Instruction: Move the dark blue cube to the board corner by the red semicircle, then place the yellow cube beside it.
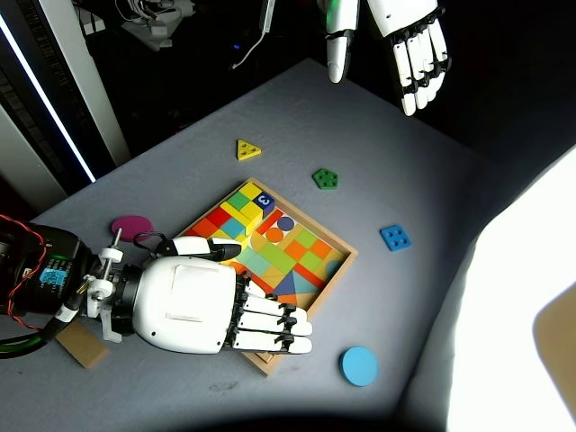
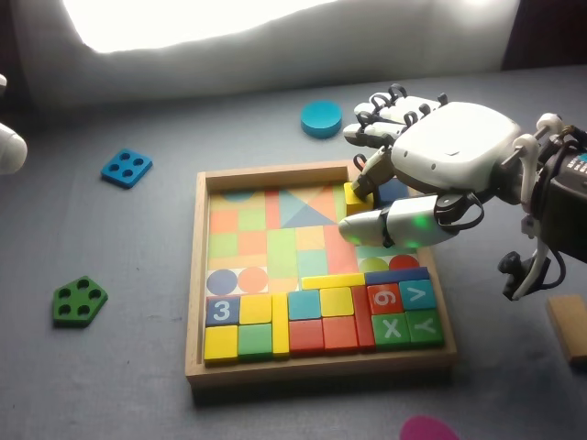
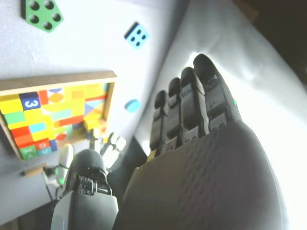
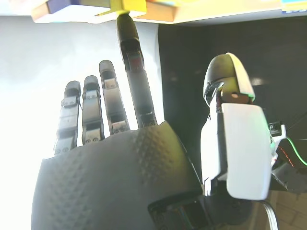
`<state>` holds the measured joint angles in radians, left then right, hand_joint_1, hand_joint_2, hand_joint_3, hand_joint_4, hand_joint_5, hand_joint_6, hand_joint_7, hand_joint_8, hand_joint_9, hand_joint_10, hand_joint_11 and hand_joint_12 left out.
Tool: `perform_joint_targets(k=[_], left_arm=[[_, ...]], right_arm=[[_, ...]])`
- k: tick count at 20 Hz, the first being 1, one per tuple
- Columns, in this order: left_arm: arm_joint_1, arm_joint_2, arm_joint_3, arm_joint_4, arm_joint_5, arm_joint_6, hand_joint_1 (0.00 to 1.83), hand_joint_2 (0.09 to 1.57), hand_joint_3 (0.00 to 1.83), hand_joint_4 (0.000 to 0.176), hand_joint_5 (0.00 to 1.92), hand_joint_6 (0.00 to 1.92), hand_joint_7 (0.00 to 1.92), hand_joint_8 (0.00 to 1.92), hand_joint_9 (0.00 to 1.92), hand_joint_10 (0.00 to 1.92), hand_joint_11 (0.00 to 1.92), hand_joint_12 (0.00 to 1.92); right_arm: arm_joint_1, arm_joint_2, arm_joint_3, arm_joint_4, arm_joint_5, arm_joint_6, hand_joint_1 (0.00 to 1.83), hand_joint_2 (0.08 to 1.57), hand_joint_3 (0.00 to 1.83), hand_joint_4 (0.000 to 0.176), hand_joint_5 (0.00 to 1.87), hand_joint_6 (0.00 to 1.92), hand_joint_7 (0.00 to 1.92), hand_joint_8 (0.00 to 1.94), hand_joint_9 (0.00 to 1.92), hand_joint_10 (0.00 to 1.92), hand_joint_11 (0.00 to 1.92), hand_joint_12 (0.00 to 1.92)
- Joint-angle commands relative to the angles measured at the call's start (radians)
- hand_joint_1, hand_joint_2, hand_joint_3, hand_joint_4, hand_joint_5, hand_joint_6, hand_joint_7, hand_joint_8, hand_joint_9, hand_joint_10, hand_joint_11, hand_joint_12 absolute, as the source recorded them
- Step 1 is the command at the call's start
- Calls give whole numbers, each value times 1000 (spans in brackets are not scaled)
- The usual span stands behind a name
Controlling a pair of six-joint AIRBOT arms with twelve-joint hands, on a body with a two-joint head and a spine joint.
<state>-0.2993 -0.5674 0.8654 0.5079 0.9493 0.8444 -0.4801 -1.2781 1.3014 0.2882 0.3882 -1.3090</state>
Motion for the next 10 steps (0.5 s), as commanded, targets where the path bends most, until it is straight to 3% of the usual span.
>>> perform_joint_targets(k=[1, 10], left_arm=[[-13, 3, 2, 39, -84, 4, 0, 1193, 2, 8, 122, 3, 133, 2, 129, 1, 0, 476], [-13, 3, 2, 39, -84, 4, 0, 1191, 1, 9, 122, 5, 131, 8, 125, 6, 0, 486]], right_arm=[[-15, 11, 13, 1, 25, -22, 0, 1108, 0, 0, 848, 13, 184, 10, 0, 0, 0, 0], [-19, 21, 19, 1, 43, -36, 0, 1115, 0, 0, 824, 1, 193, 8, 0, 0, 0, 0]])
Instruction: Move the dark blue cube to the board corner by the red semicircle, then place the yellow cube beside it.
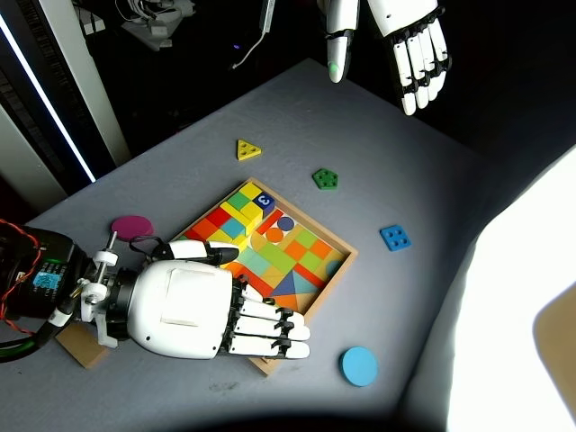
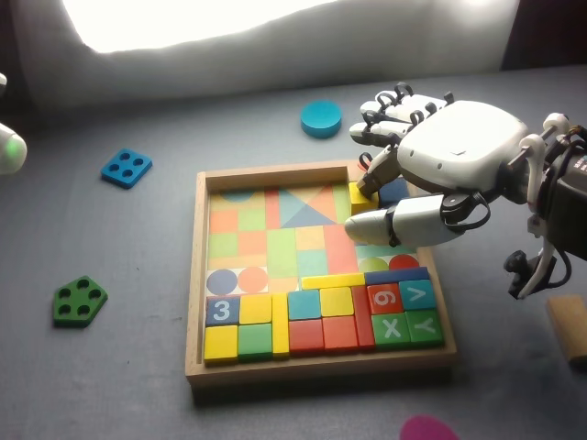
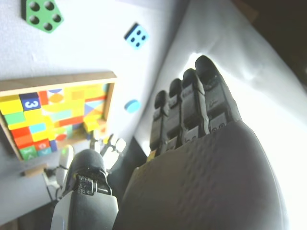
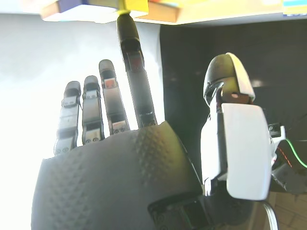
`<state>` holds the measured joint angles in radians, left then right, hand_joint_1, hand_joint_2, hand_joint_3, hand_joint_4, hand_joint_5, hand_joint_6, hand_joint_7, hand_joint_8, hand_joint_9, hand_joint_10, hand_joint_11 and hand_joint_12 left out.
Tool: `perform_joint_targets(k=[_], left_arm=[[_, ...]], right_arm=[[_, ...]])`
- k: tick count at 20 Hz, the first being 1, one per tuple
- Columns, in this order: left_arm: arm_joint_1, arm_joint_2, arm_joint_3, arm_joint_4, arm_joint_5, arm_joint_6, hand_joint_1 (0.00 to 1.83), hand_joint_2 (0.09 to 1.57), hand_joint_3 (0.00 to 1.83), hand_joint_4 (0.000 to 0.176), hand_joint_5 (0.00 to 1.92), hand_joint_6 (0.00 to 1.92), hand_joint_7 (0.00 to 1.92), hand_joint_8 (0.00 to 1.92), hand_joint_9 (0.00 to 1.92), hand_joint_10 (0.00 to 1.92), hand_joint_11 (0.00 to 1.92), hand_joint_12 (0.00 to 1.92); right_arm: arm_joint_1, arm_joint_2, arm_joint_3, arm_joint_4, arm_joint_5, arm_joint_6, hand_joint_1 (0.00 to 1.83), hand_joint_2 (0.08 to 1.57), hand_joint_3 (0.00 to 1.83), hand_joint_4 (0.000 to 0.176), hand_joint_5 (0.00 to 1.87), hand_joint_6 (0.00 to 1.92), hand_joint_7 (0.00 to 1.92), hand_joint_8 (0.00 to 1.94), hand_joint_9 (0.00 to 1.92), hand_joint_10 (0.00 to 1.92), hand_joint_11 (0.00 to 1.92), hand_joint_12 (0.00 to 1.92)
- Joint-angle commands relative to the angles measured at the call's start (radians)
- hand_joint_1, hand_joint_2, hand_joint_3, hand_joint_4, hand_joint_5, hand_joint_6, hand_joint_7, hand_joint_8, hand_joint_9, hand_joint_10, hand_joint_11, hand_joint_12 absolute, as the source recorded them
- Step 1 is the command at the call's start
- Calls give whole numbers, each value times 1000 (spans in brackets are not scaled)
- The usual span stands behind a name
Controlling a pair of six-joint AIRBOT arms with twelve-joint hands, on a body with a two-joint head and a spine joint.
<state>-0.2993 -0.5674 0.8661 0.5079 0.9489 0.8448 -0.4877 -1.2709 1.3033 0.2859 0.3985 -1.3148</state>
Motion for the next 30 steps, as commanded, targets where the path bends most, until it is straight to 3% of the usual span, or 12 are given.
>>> perform_joint_targets(k=[1, 4, 14, 18, 22, 24, 30], left_arm=[[-13, 3, 1, 39, -83, 3, 0, 1191, 1, 9, 122, 5, 131, 8, 125, 6, 0, 486], [-13, 3, 1, 39, -83, 4, 0, 1193, 0, 9, 121, 2, 139, 5, 140, 7, 0, 553], [-13, 3, 1, 39, -83, 4, 0, 1185, 0, 11, 121, 2, 120, 1, 125, 4, 0, 484], [-13, 3, 1, 39, -83, 4, 0, 1188, 0, 13, 124, 1, 138, 3, 131, 2, 0, 494], [-13, 3, 1, 39, -83, 4, 0, 1194, 1, 3, 130, 5, 124, 4, 126, 4, 0, 469], [-13, 3, 1, 39, -83, 5, 0, 1194, 1, 9, 123, 3, 116, 1, 120, 2, 0, 469], [-23, 2, 1, 53, -80, 8, 0, 1194, 2, 9, 138, 6, 144, 5, 140, 5, 0, 532]], right_arm=[[-11, 14, 19, 3, 35, -31, 0, 1115, 0, 0, 824, 1, 193, 8, 0, 0, 0, 0], [-8, 12, 27, 3, 50, -31, 0, 1115, 0, 0, 833, 5, 171, 0, 0, 0, 0, 0], [14, 8, 34, 2, 63, -31, 0, 1110, 0, 0, 827, 2, 188, 10, 0, 0, 0, 0], [34, 8, 34, -28, 117, -29, 0, 1113, 0, 0, 832, 5, 188, 8, 0, 0, 0, 0], [67, 8, 34, -28, 127, -10, 0, 1122, 4, 0, 826, 2, 208, 14, 0, 0, 0, 0], [76, 8, 34, -28, 138, -9, 0, 1124, 4, 0, 824, 3, 183, 2, 0, 0, 0, 0], [119, 62, -7, -21, 83, 36, 0, 1115, 0, 0, 822, 9, 181, 6, 0, 0, 0, 0]])
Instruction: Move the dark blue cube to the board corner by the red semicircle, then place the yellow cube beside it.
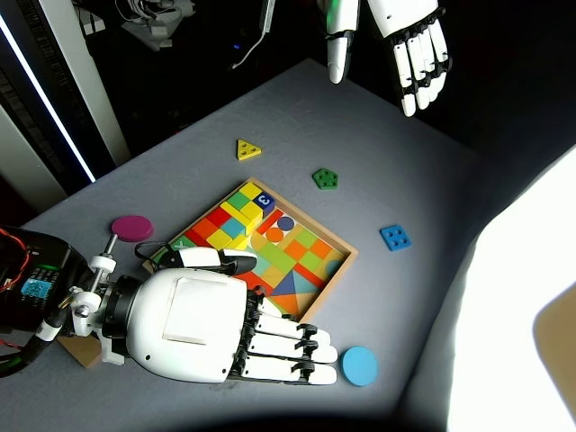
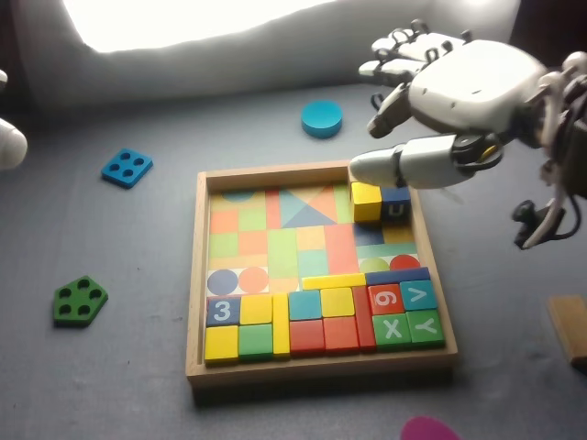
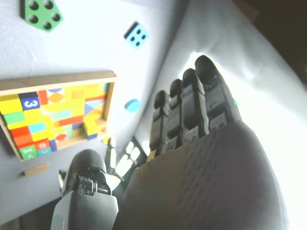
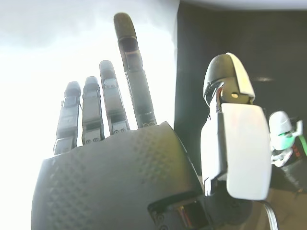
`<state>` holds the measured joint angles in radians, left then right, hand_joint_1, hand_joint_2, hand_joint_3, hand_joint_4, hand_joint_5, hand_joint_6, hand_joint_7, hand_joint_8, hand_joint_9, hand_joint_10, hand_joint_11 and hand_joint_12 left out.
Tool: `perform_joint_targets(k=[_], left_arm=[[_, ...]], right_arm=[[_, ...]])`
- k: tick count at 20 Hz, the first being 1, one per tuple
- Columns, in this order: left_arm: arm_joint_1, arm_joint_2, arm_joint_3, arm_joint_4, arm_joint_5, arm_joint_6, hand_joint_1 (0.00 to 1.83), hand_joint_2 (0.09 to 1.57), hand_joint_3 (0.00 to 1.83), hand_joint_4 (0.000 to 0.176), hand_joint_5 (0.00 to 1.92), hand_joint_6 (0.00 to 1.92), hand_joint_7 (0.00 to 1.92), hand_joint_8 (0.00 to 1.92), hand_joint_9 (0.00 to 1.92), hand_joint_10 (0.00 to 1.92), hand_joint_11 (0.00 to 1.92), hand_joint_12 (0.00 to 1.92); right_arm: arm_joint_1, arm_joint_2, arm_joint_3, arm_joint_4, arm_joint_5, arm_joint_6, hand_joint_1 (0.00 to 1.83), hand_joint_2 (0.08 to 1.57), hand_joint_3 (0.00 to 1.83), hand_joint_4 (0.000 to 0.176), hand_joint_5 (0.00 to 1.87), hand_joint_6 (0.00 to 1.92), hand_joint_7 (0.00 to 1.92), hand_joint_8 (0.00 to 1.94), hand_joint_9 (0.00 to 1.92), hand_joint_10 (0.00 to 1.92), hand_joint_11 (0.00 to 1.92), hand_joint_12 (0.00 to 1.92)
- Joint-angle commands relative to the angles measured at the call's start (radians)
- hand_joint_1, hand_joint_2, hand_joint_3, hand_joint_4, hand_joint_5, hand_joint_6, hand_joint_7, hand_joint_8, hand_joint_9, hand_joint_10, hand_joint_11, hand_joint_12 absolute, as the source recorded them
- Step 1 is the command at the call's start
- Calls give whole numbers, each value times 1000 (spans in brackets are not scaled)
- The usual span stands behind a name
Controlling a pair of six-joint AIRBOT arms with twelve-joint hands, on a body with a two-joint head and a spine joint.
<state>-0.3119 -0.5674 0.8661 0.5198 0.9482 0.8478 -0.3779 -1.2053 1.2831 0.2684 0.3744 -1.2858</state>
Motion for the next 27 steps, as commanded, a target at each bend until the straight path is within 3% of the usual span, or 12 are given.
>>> perform_joint_targets(k=[1, 4, 9, 11, 13, 14, 15, 19, 20, 22, 24, 27], left_arm=[[-11, 2, 1, 42, -77, 5, 0, 1188, 0, 11, 135, 3, 142, 3, 139, 3, 0, 556], [-11, 2, 1, 42, -77, 5, 0, 1191, 1, 10, 120, 2, 128, 2, 128, 5, 0, 513], [-12, 2, -2, 41, -77, 5, 0, 1190, 0, 9, 133, 1, 139, 1, 144, 5, 0, 608], [-12, 2, -1, 41, -76, 5, 0, 1198, 2, 6, 187, 14, 204, 15, 217, 23, 0, 807], [-10, 2, -2, 41, -75, 5, 0, 1209, 3, 17, 315, 33, 358, 28, 369, 49, 0, 1111], [-10, 2, -3, 40, -75, 5, 1, 1214, 2, 21, 369, 25, 422, 18, 441, 46, 9, 1188], [-9, 2, -3, 38, -75, 5, 49, 1224, 2, 3, 440, 20, 499, 12, 538, 51, 86, 1220], [-7, 2, -4, 36, -75, 5, 171, 1268, 2, 0, 700, 32, 808, 42, 842, 159, 311, 1414], [-7, 2, -4, 36, -74, 5, 171, 1279, 0, 0, 733, 17, 867, 31, 800, 377, 346, 1426], [-7, 2, -4, 36, -74, 5, 210, 1295, 1, 0, 805, 11, 971, 88, 691, 903, 402, 1465], [-6, 2, -4, 36, -74, 5, 225, 1294, 1, 0, 830, 11, 1006, 123, 694, 995, 420, 1495], [-6, 2, -4, 36, -74, 5, 219, 1289, 0, 0, 875, 4, 812, 643, 645, 1201, 432, 1584]], right_arm=[[19, 30, -18, -4, 104, 7, 0, 1115, 0, 0, 823, 10, 198, 13, 0, 0, 0, 0], [26, 135, -118, -4, 95, -1, 0, 1124, 4, 0, 829, 12, 213, 15, 0, 0, 0, 0], [60, 247, -180, 100, -55, -46, 0, 1127, 4, 0, 807, 1, 313, 44, 111, 46, 36, 18], [65, 296, -230, 98, -55, -60, 0, 1136, 0, 0, 800, 3, 450, 29, 254, 53, 0, 558], [82, 356, -295, 94, -66, -62, 0, 1156, 6, 0, 825, 13, 647, 64, 512, 160, 0, 1286], [86, 371, -310, 94, -71, -63, 0, 1160, 6, 0, 835, 16, 698, 69, 580, 193, 0, 1467], [87, 398, -340, 94, -73, -73, 0, 1170, 3, 0, 851, 21, 782, 51, 628, 331, 51, 1568], [81, 437, -400, 94, -73, -133, 0, 1185, 0, 0, 974, 115, 1065, 185, 703, 1139, 384, 1793], [81, 437, -403, 94, -73, -134, 0, 1187, 1, 0, 945, 262, 975, 498, 689, 1268, 424, 1824], [80, 437, -406, 94, -73, -134, 0, 1194, 1, 0, 754, 957, 809, 1019, 625, 1424, 406, 1894], [79, 436, -410, 94, -71, -134, 0, 1196, 1, 0, 688, 1137, 778, 1123, 614, 1471, 404, 1920], [80, 429, -411, 94, -62, -134, 0, 1206, 2, 0, 677, 1358, 731, 1297, 583, 1559, 382, 1921]])
